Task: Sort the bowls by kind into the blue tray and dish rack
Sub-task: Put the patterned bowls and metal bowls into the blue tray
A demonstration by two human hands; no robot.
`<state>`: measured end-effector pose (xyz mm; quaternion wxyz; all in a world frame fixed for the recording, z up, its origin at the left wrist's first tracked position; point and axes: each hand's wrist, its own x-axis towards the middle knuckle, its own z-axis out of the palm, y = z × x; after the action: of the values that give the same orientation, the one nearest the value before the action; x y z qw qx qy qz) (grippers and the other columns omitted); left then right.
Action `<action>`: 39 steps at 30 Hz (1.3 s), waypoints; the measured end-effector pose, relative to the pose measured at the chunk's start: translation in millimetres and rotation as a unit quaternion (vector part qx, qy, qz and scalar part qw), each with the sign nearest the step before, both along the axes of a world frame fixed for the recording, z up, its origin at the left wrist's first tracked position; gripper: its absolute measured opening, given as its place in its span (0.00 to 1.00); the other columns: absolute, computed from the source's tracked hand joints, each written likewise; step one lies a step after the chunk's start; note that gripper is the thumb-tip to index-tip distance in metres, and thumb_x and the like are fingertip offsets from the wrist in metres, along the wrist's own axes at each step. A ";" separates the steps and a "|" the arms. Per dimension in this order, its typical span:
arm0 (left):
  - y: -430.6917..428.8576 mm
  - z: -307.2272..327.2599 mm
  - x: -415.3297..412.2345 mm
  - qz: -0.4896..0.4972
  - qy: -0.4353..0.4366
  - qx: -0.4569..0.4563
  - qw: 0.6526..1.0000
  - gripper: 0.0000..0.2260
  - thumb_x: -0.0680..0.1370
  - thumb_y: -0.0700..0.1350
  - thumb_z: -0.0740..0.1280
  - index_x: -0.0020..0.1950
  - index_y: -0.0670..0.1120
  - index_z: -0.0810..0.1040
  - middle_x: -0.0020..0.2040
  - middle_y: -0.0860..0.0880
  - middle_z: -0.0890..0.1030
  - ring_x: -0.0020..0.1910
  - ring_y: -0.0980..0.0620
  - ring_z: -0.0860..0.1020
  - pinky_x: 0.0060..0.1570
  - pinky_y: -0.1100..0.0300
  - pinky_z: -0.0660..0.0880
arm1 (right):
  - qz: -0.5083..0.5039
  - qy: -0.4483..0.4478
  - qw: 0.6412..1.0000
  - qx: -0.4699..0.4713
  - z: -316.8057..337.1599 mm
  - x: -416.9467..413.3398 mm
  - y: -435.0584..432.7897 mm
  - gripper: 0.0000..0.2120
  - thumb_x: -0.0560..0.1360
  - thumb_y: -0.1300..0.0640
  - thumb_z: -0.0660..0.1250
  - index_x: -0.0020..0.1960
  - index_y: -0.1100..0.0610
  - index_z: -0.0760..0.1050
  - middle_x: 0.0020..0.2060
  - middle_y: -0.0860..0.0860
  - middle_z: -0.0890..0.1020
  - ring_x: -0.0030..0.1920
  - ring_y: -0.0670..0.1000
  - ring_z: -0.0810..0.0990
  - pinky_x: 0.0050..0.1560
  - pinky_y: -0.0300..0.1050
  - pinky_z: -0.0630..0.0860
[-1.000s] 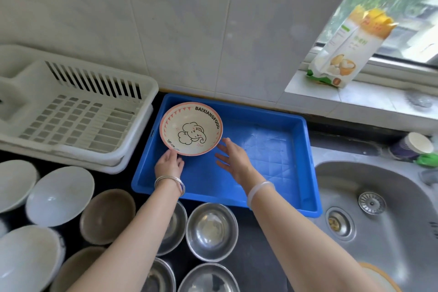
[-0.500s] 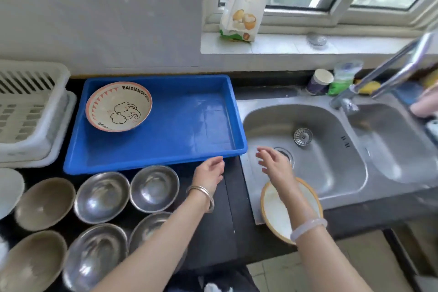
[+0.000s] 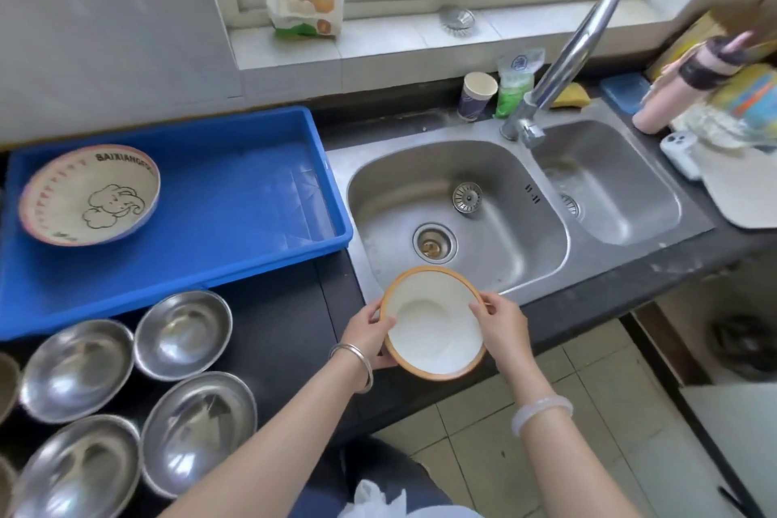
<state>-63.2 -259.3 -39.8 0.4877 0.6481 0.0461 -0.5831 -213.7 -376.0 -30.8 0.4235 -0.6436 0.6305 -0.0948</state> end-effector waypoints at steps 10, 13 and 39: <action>24.3 37.7 63.4 0.047 -0.027 -0.042 0.998 0.11 0.77 0.42 0.63 0.59 0.51 0.75 0.50 0.46 0.79 0.44 0.44 0.81 0.32 0.54 0.81 | 0.039 -0.038 0.997 -0.047 37.2 59.8 -7.7 0.10 0.72 0.52 0.70 0.51 0.55 0.83 0.41 0.49 0.84 0.45 0.51 0.82 0.48 0.50 0.80; 43.1 52.3 98.6 0.094 -0.026 -0.061 0.993 0.08 0.77 0.43 0.64 0.56 0.48 0.75 0.49 0.46 0.78 0.42 0.45 0.79 0.28 0.57 0.80 | 0.066 -0.091 0.993 -0.029 51.6 103.1 -1.1 0.10 0.71 0.54 0.71 0.49 0.57 0.83 0.37 0.48 0.84 0.38 0.50 0.83 0.41 0.51 0.83; 157.2 37.5 372.5 0.448 -0.172 -0.043 0.876 0.15 0.79 0.40 0.62 0.65 0.41 0.73 0.62 0.41 0.76 0.51 0.44 0.76 0.46 0.51 0.76 | 0.249 -0.140 0.958 0.015 31.5 481.9 96.7 0.06 0.74 0.56 0.68 0.38 0.52 0.78 0.34 0.49 0.81 0.41 0.54 0.83 0.47 0.55 0.82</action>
<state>309.3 -102.1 -2.2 0.7242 0.6268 0.2220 -0.1823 268.2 -279.4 0.7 0.5275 -0.7541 0.3855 -0.0663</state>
